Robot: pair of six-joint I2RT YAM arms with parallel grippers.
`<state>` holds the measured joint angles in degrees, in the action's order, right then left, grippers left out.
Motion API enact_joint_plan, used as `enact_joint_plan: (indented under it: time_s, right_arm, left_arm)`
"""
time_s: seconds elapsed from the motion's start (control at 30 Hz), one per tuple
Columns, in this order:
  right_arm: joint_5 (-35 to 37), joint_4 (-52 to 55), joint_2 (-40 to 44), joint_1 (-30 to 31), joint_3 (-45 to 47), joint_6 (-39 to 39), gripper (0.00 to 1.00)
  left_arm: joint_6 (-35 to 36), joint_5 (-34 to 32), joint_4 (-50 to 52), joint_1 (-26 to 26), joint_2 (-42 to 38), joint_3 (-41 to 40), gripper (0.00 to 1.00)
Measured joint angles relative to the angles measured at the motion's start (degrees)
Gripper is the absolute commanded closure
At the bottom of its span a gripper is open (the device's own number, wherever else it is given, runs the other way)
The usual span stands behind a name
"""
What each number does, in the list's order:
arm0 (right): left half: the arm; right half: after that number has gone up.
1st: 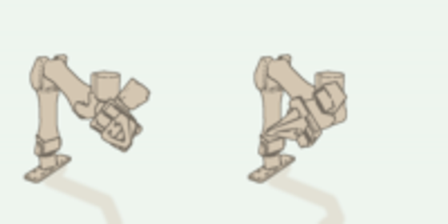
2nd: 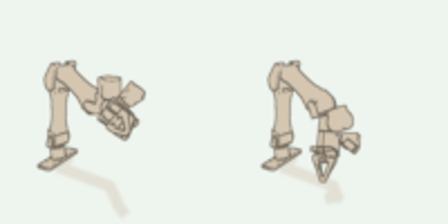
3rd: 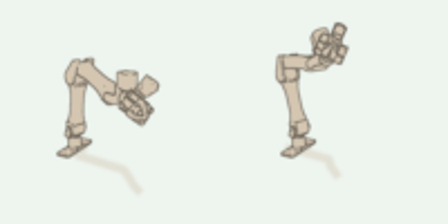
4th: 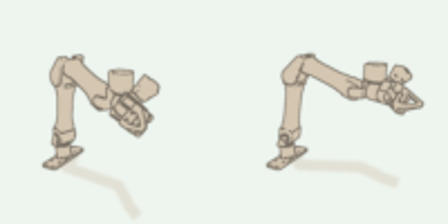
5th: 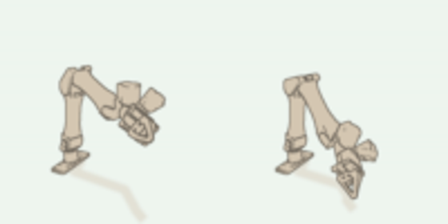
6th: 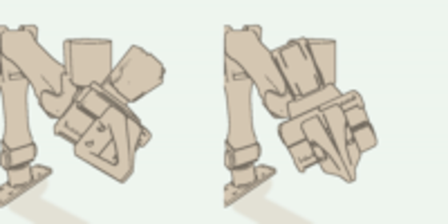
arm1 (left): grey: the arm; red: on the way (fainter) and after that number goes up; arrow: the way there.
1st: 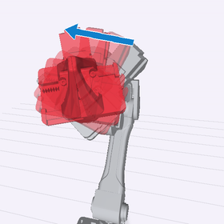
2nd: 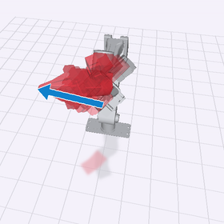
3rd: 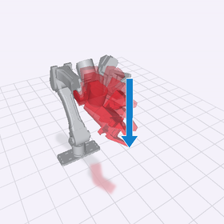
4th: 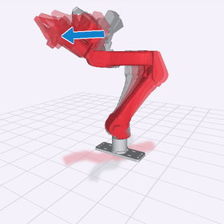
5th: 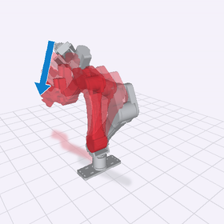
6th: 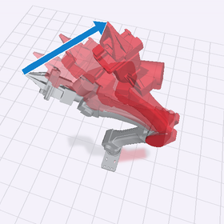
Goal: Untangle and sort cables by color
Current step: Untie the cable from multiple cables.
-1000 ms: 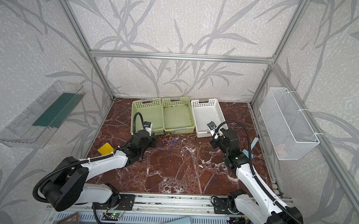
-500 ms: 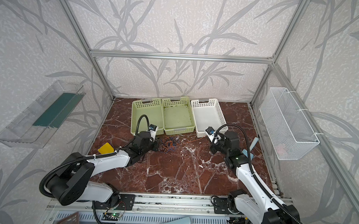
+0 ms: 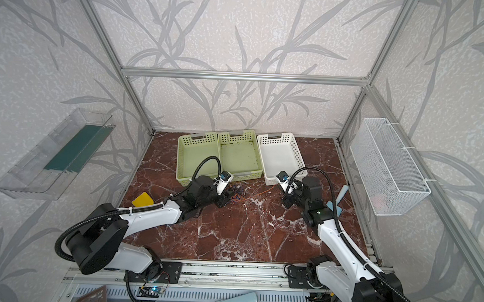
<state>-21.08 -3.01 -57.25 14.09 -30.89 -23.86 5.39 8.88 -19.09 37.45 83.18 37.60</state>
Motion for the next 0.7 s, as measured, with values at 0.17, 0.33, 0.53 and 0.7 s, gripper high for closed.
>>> enact_joint_plan:
  time_s: [0.17,0.33,0.53,0.7]
  right_arm:
    - [0.0,0.3,0.2,0.0,0.0,0.0,1.00]
    - [0.0,0.5,0.2,0.0,-0.2,0.0,1.00]
    - [0.7,1.2,0.3,0.0,-0.4,-0.1,1.00]
    - [1.9,1.2,0.5,0.0,-0.9,0.1,1.00]
  left_arm:
    - [3.7,4.1,4.1,0.0,4.3,5.4,0.48]
    - [6.1,5.8,8.9,0.0,9.1,9.3,0.51]
    - [7.2,5.6,11.8,0.0,12.8,11.1,0.63]
    - [6.8,3.7,12.0,0.0,15.7,12.7,0.97]
